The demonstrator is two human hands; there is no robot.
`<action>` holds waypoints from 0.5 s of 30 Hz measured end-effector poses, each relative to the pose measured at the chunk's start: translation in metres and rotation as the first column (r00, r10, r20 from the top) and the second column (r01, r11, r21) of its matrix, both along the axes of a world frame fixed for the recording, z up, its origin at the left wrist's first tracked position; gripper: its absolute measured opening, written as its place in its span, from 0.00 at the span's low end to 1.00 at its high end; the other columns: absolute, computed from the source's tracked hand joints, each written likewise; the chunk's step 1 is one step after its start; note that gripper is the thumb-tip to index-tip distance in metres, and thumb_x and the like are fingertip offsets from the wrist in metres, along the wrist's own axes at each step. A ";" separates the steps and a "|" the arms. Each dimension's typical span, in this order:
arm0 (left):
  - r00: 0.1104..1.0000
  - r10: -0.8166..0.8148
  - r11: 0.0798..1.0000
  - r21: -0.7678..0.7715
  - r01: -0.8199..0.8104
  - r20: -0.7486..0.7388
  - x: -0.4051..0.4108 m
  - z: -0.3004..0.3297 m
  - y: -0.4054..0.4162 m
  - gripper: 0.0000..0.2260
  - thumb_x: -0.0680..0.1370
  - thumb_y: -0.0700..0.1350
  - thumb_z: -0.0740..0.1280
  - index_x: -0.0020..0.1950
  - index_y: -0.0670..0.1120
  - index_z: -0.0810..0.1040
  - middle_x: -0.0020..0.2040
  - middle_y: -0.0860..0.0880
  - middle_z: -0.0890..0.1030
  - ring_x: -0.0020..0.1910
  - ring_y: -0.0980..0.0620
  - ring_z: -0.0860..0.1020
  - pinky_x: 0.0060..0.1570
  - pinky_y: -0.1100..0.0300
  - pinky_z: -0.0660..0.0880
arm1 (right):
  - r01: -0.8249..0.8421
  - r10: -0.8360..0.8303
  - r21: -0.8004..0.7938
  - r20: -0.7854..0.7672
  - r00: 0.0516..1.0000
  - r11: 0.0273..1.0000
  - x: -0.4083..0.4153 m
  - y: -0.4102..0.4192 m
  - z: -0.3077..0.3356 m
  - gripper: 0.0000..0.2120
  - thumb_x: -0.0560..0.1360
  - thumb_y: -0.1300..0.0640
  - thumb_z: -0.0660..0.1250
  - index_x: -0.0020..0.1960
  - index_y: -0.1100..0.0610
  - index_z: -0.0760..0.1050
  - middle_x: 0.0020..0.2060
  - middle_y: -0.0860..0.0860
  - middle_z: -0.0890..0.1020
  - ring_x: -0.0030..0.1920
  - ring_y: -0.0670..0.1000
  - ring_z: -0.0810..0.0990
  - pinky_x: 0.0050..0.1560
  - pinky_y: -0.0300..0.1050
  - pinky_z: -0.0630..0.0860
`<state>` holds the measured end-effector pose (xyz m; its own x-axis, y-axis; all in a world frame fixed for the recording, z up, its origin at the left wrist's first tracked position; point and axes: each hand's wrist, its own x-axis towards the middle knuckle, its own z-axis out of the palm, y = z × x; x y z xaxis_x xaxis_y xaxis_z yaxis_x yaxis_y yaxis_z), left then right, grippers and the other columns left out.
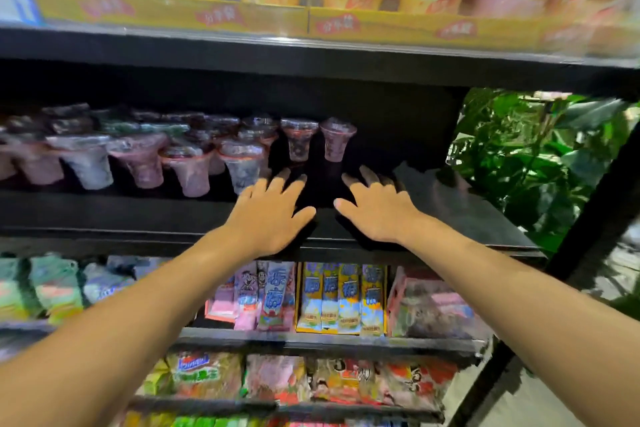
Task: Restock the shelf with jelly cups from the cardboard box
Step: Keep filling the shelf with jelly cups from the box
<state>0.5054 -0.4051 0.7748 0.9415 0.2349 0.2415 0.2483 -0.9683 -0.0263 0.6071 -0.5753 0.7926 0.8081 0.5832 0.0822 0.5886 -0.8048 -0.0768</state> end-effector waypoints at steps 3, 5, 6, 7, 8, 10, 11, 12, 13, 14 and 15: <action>0.996 0.087 0.995 -0.053 -0.086 0.014 -0.035 -0.001 -0.011 0.31 0.82 0.63 0.50 0.82 0.53 0.48 0.82 0.46 0.53 0.80 0.41 0.49 0.75 0.44 0.53 | -0.084 0.084 0.007 0.032 0.996 0.996 -0.019 -0.003 0.002 0.31 0.82 0.35 0.48 0.81 0.46 0.51 0.80 0.56 0.55 0.77 0.63 0.57 0.74 0.65 0.55; 0.989 0.149 0.986 -0.081 -0.148 0.006 -0.062 -0.002 -0.020 0.31 0.82 0.63 0.50 0.82 0.54 0.47 0.82 0.48 0.49 0.81 0.42 0.45 0.76 0.43 0.51 | -0.155 0.155 0.017 0.021 0.988 0.988 -0.035 -0.005 -0.002 0.31 0.82 0.35 0.47 0.81 0.45 0.48 0.80 0.55 0.52 0.78 0.62 0.53 0.76 0.65 0.52; 0.983 0.184 0.980 -0.084 -0.183 0.009 -0.075 -0.004 -0.024 0.31 0.82 0.63 0.51 0.82 0.54 0.47 0.82 0.49 0.48 0.81 0.43 0.44 0.76 0.43 0.51 | -0.197 0.197 0.026 0.005 0.980 0.980 -0.044 -0.006 -0.005 0.31 0.82 0.35 0.47 0.81 0.45 0.47 0.81 0.54 0.49 0.79 0.61 0.50 0.76 0.65 0.50; 0.974 0.225 0.971 -0.085 -0.223 0.008 -0.091 -0.006 -0.029 0.31 0.82 0.64 0.51 0.82 0.55 0.47 0.82 0.49 0.47 0.80 0.43 0.44 0.76 0.43 0.50 | -0.244 0.244 0.032 -0.012 0.970 0.969 -0.054 -0.007 -0.009 0.31 0.82 0.35 0.48 0.81 0.45 0.47 0.81 0.54 0.47 0.80 0.60 0.48 0.76 0.65 0.49; 0.963 0.268 0.960 -0.089 -0.267 0.002 -0.107 -0.009 -0.035 0.31 0.82 0.64 0.51 0.82 0.55 0.47 0.82 0.50 0.46 0.80 0.44 0.43 0.76 0.43 0.50 | -0.290 0.291 0.038 -0.023 0.956 0.956 -0.065 -0.009 -0.012 0.31 0.82 0.35 0.48 0.81 0.45 0.46 0.81 0.53 0.46 0.80 0.60 0.47 0.77 0.65 0.48; 0.938 0.346 0.931 -0.115 -0.347 -0.031 -0.139 -0.018 -0.046 0.31 0.82 0.65 0.51 0.82 0.56 0.45 0.82 0.51 0.44 0.80 0.44 0.42 0.76 0.43 0.48 | -0.378 0.381 0.058 -0.036 0.924 0.924 -0.086 -0.009 -0.018 0.32 0.82 0.36 0.49 0.82 0.45 0.46 0.81 0.53 0.44 0.80 0.59 0.45 0.77 0.65 0.47; 0.923 0.381 0.914 -0.128 -0.385 -0.054 -0.155 -0.022 -0.052 0.31 0.82 0.64 0.51 0.82 0.57 0.45 0.82 0.51 0.44 0.80 0.44 0.42 0.76 0.44 0.48 | -0.418 0.422 0.068 -0.042 0.906 0.906 -0.097 -0.008 -0.021 0.32 0.82 0.36 0.50 0.82 0.45 0.46 0.81 0.53 0.44 0.80 0.59 0.45 0.77 0.65 0.47; 0.905 0.419 0.896 -0.131 -0.425 -0.070 -0.171 -0.026 -0.056 0.31 0.82 0.64 0.52 0.82 0.57 0.45 0.82 0.51 0.44 0.80 0.45 0.42 0.76 0.44 0.48 | -0.454 0.458 0.071 -0.047 0.888 0.888 -0.108 -0.006 -0.023 0.32 0.82 0.36 0.50 0.82 0.45 0.46 0.81 0.53 0.44 0.80 0.59 0.45 0.77 0.65 0.47; 0.885 0.458 0.876 -0.126 -0.465 -0.079 -0.188 -0.029 -0.058 0.31 0.82 0.64 0.52 0.82 0.57 0.45 0.82 0.52 0.44 0.80 0.45 0.42 0.76 0.44 0.48 | -0.485 0.488 0.066 -0.050 0.871 0.872 -0.120 -0.002 -0.024 0.32 0.82 0.36 0.50 0.82 0.45 0.46 0.81 0.52 0.44 0.80 0.59 0.45 0.77 0.64 0.46; 0.868 0.490 0.860 -0.120 -0.497 -0.084 -0.205 -0.031 -0.060 0.31 0.82 0.65 0.52 0.82 0.58 0.45 0.82 0.52 0.44 0.80 0.45 0.43 0.76 0.44 0.48 | -0.513 0.516 0.062 -0.052 0.855 0.856 -0.131 0.001 -0.026 0.32 0.82 0.36 0.49 0.82 0.45 0.46 0.81 0.52 0.43 0.80 0.58 0.45 0.77 0.64 0.46; 0.855 0.511 0.847 -0.118 -0.518 -0.087 -0.221 -0.032 -0.061 0.31 0.82 0.65 0.52 0.82 0.58 0.45 0.82 0.52 0.44 0.80 0.44 0.43 0.76 0.43 0.48 | -0.541 0.544 0.065 -0.054 0.837 0.839 -0.142 0.005 -0.027 0.32 0.82 0.36 0.49 0.82 0.44 0.46 0.81 0.52 0.43 0.80 0.58 0.45 0.78 0.63 0.46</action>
